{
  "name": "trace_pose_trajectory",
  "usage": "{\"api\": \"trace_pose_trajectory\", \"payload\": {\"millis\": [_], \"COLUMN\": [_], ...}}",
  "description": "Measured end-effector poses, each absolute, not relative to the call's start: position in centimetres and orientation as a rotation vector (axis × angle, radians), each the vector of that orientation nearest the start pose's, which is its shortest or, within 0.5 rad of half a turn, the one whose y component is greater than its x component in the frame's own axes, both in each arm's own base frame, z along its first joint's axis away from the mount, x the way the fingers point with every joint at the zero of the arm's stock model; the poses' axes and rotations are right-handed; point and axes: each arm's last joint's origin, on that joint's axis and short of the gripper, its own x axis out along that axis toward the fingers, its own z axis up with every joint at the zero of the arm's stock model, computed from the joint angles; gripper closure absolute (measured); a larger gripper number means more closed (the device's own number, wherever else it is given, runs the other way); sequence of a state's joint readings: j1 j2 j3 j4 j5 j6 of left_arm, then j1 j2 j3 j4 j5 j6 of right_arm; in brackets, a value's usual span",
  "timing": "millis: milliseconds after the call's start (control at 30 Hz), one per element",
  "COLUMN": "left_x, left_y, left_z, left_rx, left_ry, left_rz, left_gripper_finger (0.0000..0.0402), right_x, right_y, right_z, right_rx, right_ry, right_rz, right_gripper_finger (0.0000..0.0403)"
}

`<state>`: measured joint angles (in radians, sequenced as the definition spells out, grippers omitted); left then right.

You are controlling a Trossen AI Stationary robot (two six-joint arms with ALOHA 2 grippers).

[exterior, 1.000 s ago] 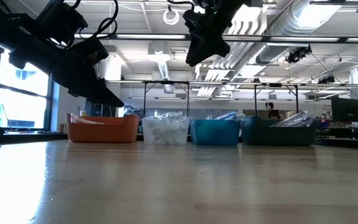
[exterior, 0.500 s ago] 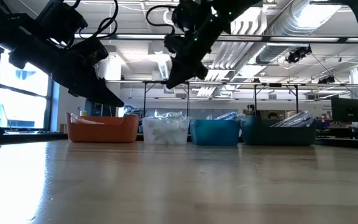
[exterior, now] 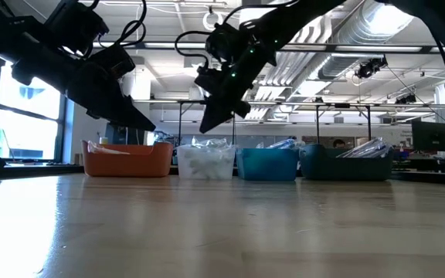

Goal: Pick & Place Toothbrushes
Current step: Put the green toothbrush into the transparent bin

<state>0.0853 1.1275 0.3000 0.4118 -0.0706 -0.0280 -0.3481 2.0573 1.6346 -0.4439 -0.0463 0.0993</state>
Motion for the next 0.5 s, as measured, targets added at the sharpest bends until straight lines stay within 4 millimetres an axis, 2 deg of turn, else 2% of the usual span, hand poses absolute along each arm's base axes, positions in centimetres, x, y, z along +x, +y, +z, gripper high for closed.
{"api": "trace_pose_trajectory", "payload": {"millis": [133,300,500], "left_x": [20.4,20.4,20.4], "left_y": [2.0,2.0,2.0], "left_z": [16.3,16.3,16.3], "left_rx": [-0.030,-0.030,-0.030], "left_ry": [0.414,0.413,0.413], "left_rz": [0.160,0.162,0.162], "left_gripper_finger": [0.0174,0.0174,0.0174], "right_x": [42.7,43.0,42.9], "right_y": [-15.8,-16.1,-16.2], "right_z": [21.5,19.7,18.6], "right_rx": [0.255,0.263,0.246], "right_ry": [0.847,0.882,0.937], "right_rz": [-0.358,-0.359,-0.407], "right_gripper_finger": [0.0401,0.0401,0.0401]}}
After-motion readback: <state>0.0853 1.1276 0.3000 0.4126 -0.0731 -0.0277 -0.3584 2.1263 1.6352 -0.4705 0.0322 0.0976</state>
